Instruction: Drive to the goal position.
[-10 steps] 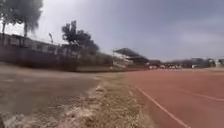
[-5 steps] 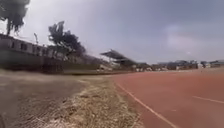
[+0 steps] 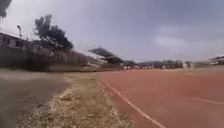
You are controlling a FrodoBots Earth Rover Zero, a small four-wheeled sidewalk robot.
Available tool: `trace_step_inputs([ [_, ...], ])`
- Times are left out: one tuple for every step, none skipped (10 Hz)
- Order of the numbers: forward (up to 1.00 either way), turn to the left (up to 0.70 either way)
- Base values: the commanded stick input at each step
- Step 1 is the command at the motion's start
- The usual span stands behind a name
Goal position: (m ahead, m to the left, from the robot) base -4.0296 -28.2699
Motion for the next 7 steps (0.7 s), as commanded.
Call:
trace_step_inputs([
  [0.70,-0.35],
  [0.70,-0.35],
  [0.70,-0.35],
  [0.70,-0.35],
  [0.70,-0.35],
  [0.70,-0.35],
  [0.70,-0.35],
])
